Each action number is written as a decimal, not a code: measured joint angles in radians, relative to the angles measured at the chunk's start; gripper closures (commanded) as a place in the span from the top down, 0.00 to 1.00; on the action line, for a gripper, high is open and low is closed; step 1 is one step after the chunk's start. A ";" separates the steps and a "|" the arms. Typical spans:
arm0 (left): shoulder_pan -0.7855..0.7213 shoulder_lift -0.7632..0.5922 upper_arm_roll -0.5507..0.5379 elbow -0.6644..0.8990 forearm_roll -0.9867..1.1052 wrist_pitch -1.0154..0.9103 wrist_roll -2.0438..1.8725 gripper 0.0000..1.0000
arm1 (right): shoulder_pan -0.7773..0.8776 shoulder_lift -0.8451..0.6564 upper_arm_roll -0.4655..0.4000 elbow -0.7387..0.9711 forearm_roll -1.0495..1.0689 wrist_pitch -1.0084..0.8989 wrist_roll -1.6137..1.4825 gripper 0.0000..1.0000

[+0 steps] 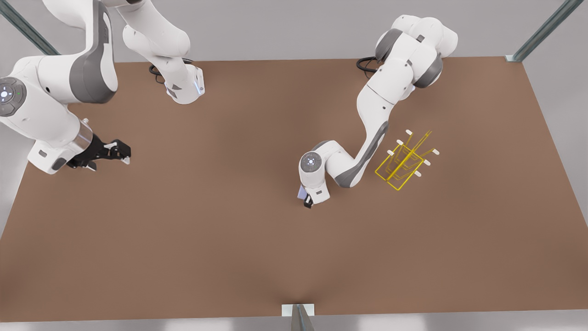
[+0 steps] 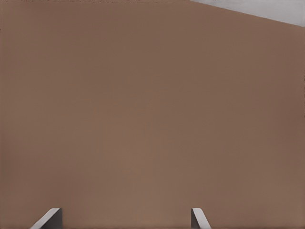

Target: Place the cup on the cup holder

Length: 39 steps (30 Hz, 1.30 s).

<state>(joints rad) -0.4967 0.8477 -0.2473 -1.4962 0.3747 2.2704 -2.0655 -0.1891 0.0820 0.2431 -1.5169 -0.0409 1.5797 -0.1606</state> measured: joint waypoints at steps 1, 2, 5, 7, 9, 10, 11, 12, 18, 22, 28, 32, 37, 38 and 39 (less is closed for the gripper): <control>0.002 -0.002 -0.001 0.000 -0.001 0.001 0.001 0.78 | 0.004 -0.003 -0.007 -0.001 0.000 0.003 -0.001 1.00; 0.003 -0.004 -0.002 0.000 -0.001 0.001 0.002 0.78 | 0.050 -0.005 -0.059 -0.001 0.000 0.002 -0.001 1.00; 0.009 -0.014 -0.005 0.003 -0.009 0.000 0.009 0.80 | 0.154 -0.007 -0.176 0.000 0.000 -0.002 -0.002 1.00; 0.072 -0.034 -0.073 0.011 -0.012 -0.009 0.014 0.80 | 0.165 -0.003 -0.191 0.006 0.000 -0.003 -0.003 1.00; 0.120 -0.062 -0.126 0.026 -0.010 -0.029 0.019 0.80 | 0.171 0.003 -0.197 0.011 0.000 -0.005 -0.003 1.00; 0.128 -0.070 -0.135 0.038 -0.008 -0.042 0.021 0.80 | 0.172 0.006 -0.200 0.010 0.000 -0.005 -0.003 1.00; 0.133 -0.076 -0.138 0.045 -0.006 -0.057 0.023 0.81 | 0.170 0.012 -0.202 0.010 0.000 -0.005 -0.003 1.00; 0.135 -0.085 -0.137 0.049 -0.003 -0.072 0.026 0.81 | 0.164 0.017 -0.203 0.010 0.000 -0.003 -0.003 1.00; 0.134 -0.147 -0.135 0.065 0.139 -0.260 0.037 0.81 | 0.118 0.031 -0.204 0.011 0.000 0.003 -0.007 1.00; 0.122 -0.154 -0.135 0.089 0.301 -0.463 0.042 0.81 | 0.130 0.034 -0.203 0.012 0.000 0.006 -0.010 1.00; 0.031 -0.156 -0.136 0.104 0.549 -0.858 0.044 0.81 | 0.134 0.034 -0.203 0.013 0.000 0.009 -0.013 1.00; -0.044 -0.147 -0.134 0.100 0.670 -1.078 0.034 0.81 | 0.127 0.034 -0.203 0.013 0.000 0.009 -0.015 1.00; -0.065 -0.128 -0.136 0.093 0.660 -1.263 -0.039 0.81 | 0.127 0.034 -0.203 0.013 0.000 0.010 -0.016 1.00; -0.063 -0.124 -0.135 0.093 0.635 -1.291 -0.060 0.81 | 0.128 0.034 -0.205 0.014 0.000 0.010 -0.016 1.00; -0.061 -0.117 -0.135 0.091 0.608 -1.317 -0.082 0.81 | 0.127 0.034 -0.205 0.014 0.000 0.010 -0.017 1.00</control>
<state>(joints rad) -0.5581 0.7312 -0.3823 -1.4051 0.9829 0.9535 -2.1474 -0.0625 0.1162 0.0377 -1.5027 -0.0412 1.5894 -0.1771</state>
